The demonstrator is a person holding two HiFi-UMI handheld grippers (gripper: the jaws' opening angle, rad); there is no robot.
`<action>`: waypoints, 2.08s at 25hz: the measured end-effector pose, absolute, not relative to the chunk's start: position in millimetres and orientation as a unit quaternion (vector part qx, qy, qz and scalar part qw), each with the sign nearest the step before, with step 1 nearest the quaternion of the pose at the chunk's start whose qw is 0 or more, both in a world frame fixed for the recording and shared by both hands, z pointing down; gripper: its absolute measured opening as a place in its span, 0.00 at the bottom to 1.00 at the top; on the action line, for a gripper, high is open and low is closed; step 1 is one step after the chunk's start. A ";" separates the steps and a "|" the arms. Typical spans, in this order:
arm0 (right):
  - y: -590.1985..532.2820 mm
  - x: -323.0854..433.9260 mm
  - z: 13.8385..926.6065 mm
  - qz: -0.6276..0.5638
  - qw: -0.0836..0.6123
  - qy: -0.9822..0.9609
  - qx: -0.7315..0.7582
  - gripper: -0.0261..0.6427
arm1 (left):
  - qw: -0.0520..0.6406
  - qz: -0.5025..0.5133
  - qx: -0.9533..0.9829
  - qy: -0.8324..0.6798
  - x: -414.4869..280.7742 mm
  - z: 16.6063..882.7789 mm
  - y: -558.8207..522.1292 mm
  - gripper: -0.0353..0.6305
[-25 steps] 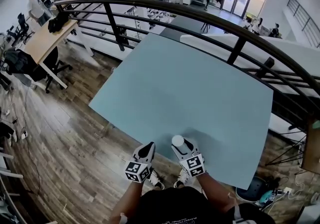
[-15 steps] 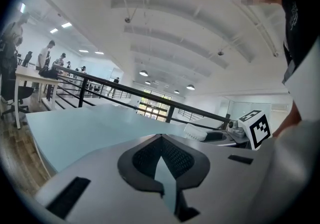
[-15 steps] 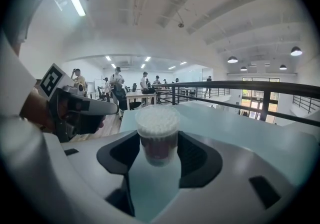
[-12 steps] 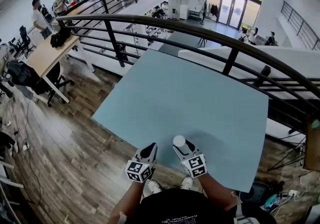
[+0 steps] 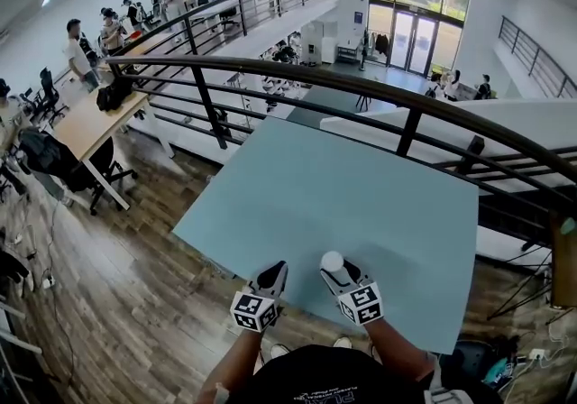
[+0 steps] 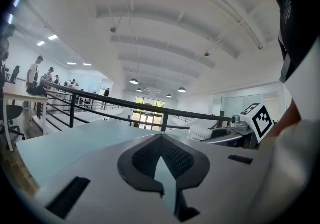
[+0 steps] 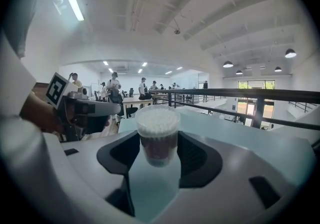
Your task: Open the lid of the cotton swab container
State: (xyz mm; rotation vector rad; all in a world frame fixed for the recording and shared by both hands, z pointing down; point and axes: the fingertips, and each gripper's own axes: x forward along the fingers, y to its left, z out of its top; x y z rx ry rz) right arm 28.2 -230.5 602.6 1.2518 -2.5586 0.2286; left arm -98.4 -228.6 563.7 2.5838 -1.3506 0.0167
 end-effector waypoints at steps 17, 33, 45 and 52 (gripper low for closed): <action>-223.4 21.4 587.0 0.079 0.120 -0.896 0.421 0.41 | 0.062 0.029 0.898 -0.434 -78.9 551.4 -204.5 0.07; -220.6 1.0 603.0 0.090 0.152 -0.907 0.382 0.40 | -0.132 0.197 0.888 -0.393 -51.6 557.1 -192.3 0.07; -211.5 -11.1 615.8 0.077 0.188 -0.915 0.349 0.40 | -0.223 0.294 0.862 -0.347 -46.0 573.7 -189.1 0.20; -212.1 -16.1 620.9 0.063 0.206 -0.917 0.335 0.40 | -0.271 0.339 0.847 -0.307 -38.6 581.9 -189.6 0.22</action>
